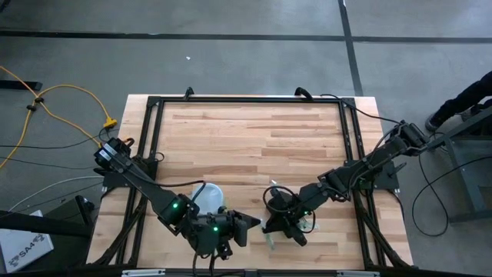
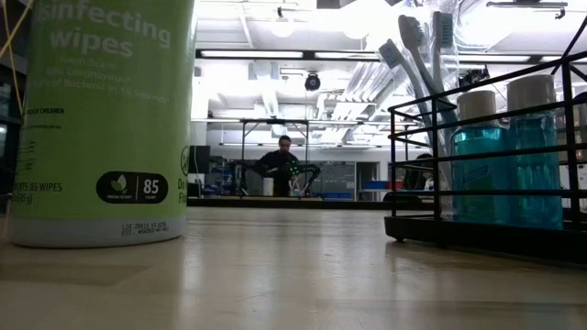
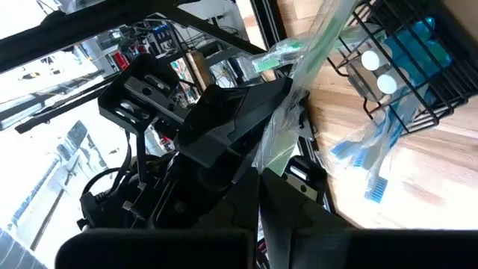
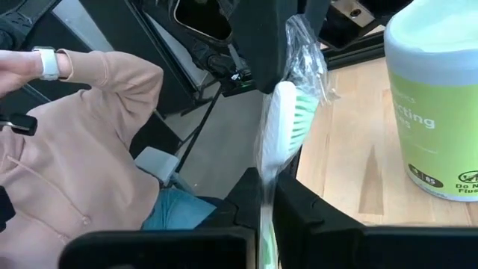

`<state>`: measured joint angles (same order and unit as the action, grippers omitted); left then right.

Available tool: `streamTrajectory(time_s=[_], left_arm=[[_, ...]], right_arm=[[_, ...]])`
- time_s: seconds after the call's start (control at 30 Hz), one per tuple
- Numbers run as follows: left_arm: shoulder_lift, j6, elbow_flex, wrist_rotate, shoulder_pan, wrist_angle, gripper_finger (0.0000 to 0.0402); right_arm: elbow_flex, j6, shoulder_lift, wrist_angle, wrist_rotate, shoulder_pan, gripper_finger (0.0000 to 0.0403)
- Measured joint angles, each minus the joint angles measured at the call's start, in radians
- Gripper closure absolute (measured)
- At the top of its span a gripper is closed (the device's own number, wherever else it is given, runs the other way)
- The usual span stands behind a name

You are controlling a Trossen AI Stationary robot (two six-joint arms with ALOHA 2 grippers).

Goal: Pick & Place toothbrushing station
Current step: Put the green toothbrush into the black mesh organizer

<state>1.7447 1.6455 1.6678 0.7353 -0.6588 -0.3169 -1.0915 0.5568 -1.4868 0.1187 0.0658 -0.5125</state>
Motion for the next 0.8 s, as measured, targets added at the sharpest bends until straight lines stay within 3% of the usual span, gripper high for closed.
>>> streamTrajectory(time_s=[0.27, 0.8], left_arm=[[0.000, -0.054, 0.000, 0.000, -0.001, 0.005, 0.0389], [0.000, -0.114, 0.000, 0.005, -0.001, 0.005, 0.0310]], right_arm=[[0.000, 0.000, 0.000, -0.001, 0.000, 0.000, 0.0395], [0.000, -0.005, 0.000, -0.002, -0.007, 0.000, 0.0396]])
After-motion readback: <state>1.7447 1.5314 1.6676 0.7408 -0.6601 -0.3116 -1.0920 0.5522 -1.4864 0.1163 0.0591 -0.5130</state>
